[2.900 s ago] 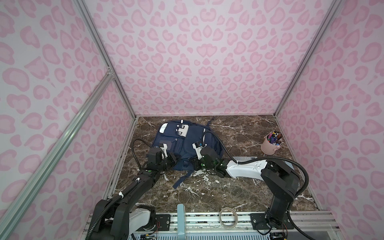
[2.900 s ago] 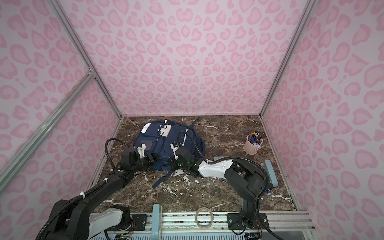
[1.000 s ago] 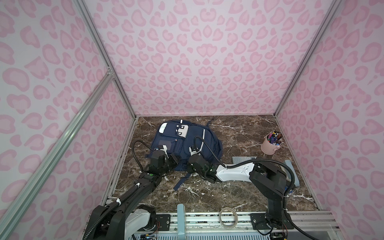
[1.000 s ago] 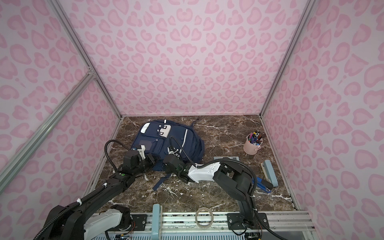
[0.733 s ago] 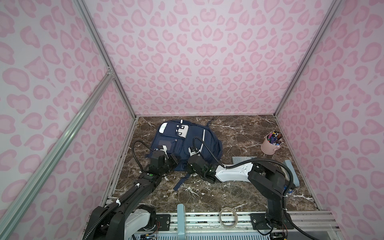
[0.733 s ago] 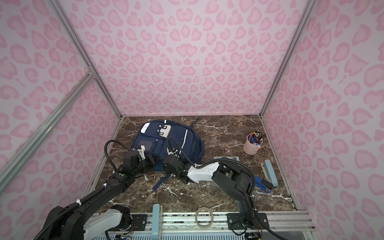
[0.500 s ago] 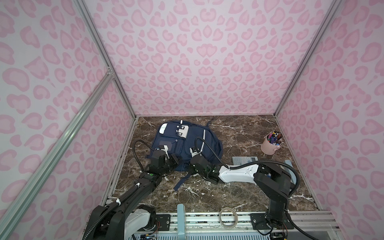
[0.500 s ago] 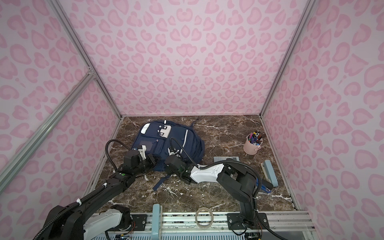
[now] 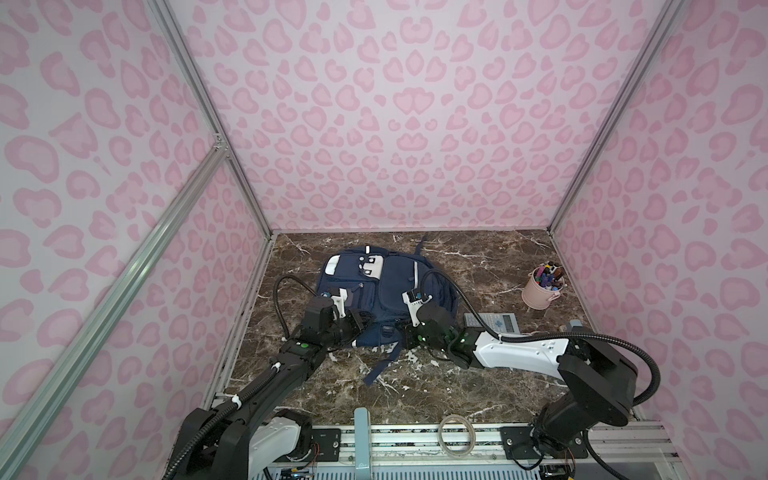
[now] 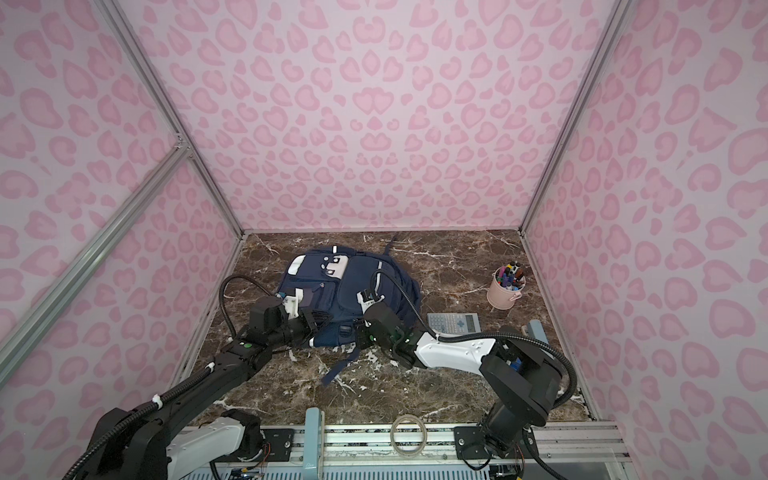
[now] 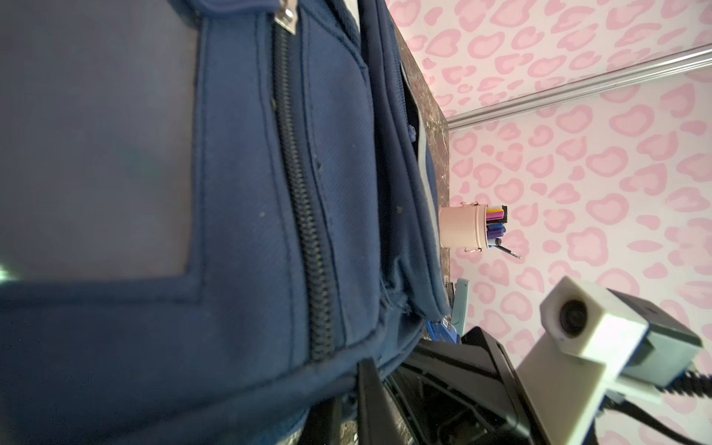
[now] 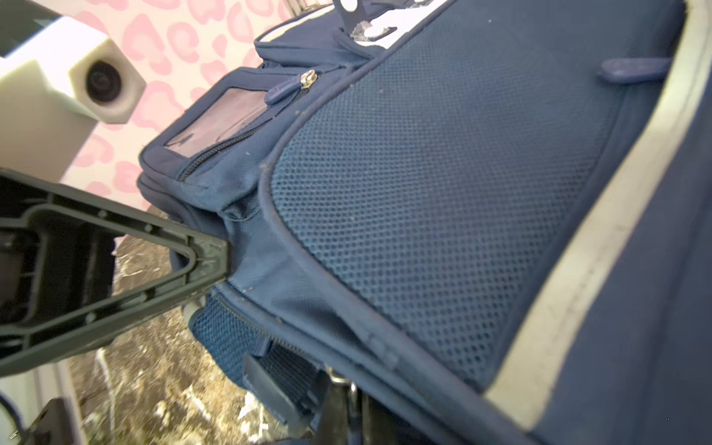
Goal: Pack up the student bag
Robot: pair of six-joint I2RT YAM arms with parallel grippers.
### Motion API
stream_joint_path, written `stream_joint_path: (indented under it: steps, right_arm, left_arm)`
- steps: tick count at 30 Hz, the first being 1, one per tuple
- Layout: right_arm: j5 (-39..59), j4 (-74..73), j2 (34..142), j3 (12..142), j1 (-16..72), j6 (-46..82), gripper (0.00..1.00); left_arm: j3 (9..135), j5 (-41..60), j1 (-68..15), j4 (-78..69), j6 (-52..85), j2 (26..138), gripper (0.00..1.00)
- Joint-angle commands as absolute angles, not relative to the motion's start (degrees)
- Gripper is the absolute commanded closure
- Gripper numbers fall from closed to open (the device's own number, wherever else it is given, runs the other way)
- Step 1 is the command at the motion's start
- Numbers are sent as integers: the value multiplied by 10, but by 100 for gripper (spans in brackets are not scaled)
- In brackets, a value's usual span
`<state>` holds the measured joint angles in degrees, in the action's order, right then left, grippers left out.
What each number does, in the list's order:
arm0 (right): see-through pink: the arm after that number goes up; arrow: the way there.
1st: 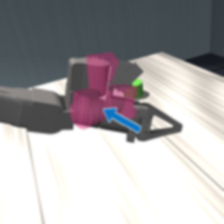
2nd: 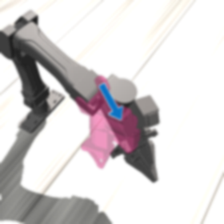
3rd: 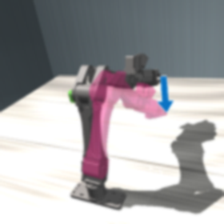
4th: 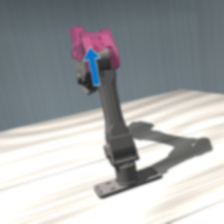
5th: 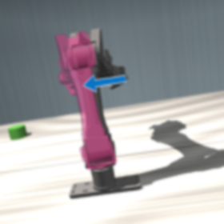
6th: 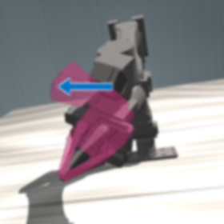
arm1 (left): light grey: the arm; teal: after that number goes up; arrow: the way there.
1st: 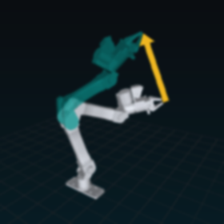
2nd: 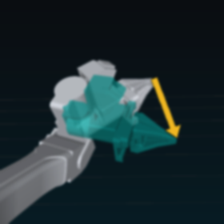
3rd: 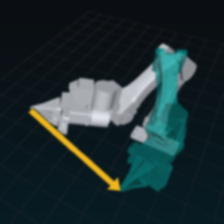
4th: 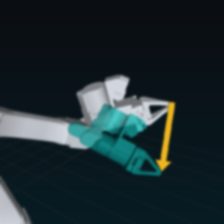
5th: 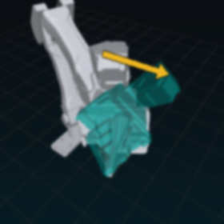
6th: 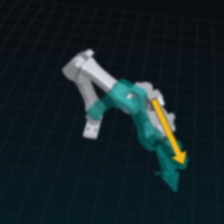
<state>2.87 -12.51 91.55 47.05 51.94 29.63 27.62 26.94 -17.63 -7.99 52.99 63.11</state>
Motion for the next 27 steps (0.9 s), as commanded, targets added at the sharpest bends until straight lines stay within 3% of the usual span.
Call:
stream_joint_path:
  steps: [1, 8, 13, 18, 27]
  right_arm:
    - [-95, 27, 907, 450, 499, 285, 100]
    - [-46, 0, 950, 551, 583, 262, 100]
    - [-68, 39, 1006, 633, 616, 247, 100]
    - [-75, 61, 974, 596, 587, 258, 100]
    - [-64, 136, 857, 474, 504, 243, 100]
  left_arm:
    - [264, 169, -171, -88, 532, 638, 97]
    - [271, 185, -243, -166, 583, 681, 97]
    - [275, 177, -252, -158, 586, 674, 97]
    - [264, 173, -248, -153, 583, 664, 97]
    - [253, 171, -158, -113, 537, 639, 97]
